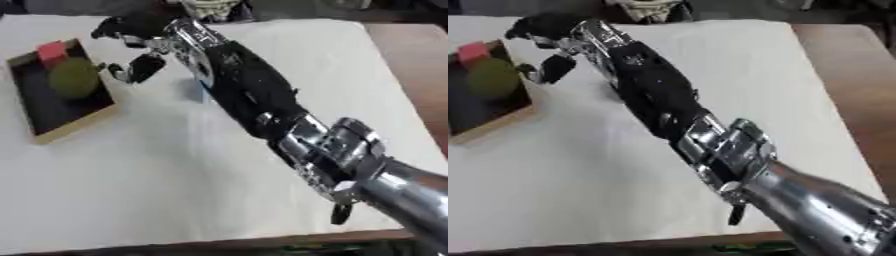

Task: Pick up objects on the table and place them in the box.

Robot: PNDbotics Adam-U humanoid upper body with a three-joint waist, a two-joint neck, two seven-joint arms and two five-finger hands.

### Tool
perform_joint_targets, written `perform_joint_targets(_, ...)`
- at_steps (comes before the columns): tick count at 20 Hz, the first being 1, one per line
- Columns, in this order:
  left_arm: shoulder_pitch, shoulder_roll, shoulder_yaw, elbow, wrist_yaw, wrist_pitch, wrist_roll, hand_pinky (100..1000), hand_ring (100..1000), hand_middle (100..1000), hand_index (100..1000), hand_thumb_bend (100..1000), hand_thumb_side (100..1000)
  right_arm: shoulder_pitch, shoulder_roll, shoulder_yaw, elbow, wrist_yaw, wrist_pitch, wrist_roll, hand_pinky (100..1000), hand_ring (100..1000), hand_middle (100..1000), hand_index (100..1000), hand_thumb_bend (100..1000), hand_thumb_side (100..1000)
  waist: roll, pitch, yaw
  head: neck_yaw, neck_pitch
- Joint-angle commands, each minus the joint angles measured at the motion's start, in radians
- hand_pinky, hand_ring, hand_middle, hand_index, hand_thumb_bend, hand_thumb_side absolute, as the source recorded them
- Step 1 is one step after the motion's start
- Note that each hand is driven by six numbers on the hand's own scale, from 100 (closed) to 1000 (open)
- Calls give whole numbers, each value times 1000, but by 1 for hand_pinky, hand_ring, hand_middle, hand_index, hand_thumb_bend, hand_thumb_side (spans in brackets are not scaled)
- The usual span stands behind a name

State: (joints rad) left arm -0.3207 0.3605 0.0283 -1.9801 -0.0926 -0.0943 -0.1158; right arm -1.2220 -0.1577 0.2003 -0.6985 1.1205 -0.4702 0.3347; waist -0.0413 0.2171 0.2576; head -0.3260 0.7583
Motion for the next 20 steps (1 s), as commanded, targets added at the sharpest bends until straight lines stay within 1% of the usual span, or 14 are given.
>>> perform_joint_targets(1,0,34,14,-20,-7,2,-5,592,710,709,856,100,574,-21,-63,-13,-2,-48,-34,49,898,935,955,1000,100,692,7,-24,-11,9,9)
perform_joint_targets(3,3,36,14,-20,-9,4,-7,592,710,709,857,100,575,-20,-83,-13,0,-68,-40,78,898,935,956,1000,100,707,6,-26,-20,11,11)
perform_joint_targets(4,4,37,14,-20,-9,5,-7,591,711,710,857,100,577,-18,-92,-12,1,-77,-41,91,896,930,952,1000,100,754,5,-27,-24,14,11)
perform_joint_targets(6,6,38,15,-20,-10,6,-8,591,711,710,857,100,579,-6,-118,-7,7,-98,-45,118,896,928,950,1000,100,797,3,-29,-32,19,12)
perform_joint_targets(7,7,39,16,-20,-11,7,-8,590,719,710,857,100,580,1,-131,-3,11,-107,-47,132,896,928,949,1000,100,839,2,-29,-35,22,11)
perform_joint_targets(8,9,40,17,-20,-12,9,-9,590,738,709,858,100,571,9,-141,0,15,-115,-48,146,897,929,949,1000,100,756,1,-29,-38,25,11)
perform_joint_targets(9,10,40,17,-20,-13,10,-9,589,744,710,858,100,585,17,-150,3,19,-121,-49,160,899,930,953,1000,100,893,1,-29,-41,28,11)
perform_joint_targets(11,11,40,18,-20,-14,12,-10,589,750,710,858,100,588,35,-167,9,21,-132,-54,187,900,932,956,1000,100,920,0,-29,-46,31,12)
perform_joint_targets(13,12,40,19,-20,-15,13,-11,589,753,710,859,100,589,50,-183,15,17,-143,-59,215,903,934,960,1000,100,933,0,-29,-50,35,11)
perform_joint_targets(14,14,41,19,-20,-16,13,-11,589,754,710,859,100,590,57,-190,19,13,-148,-62,227,905,936,962,1000,100,884,1,-28,-52,36,11)
perform_joint_targets(15,15,42,20,-20,-17,13,-11,589,754,710,859,100,590,64,-197,22,7,-153,-65,236,905,936,962,1000,100,932,1,-28,-54,36,11)
perform_joint_targets(20,18,38,20,-20,-19,13,-12,588,756,711,859,100,594,87,-207,36,-22,-169,-70,251,903,930,958,1000,100,903,4,-26,-61,38,11)
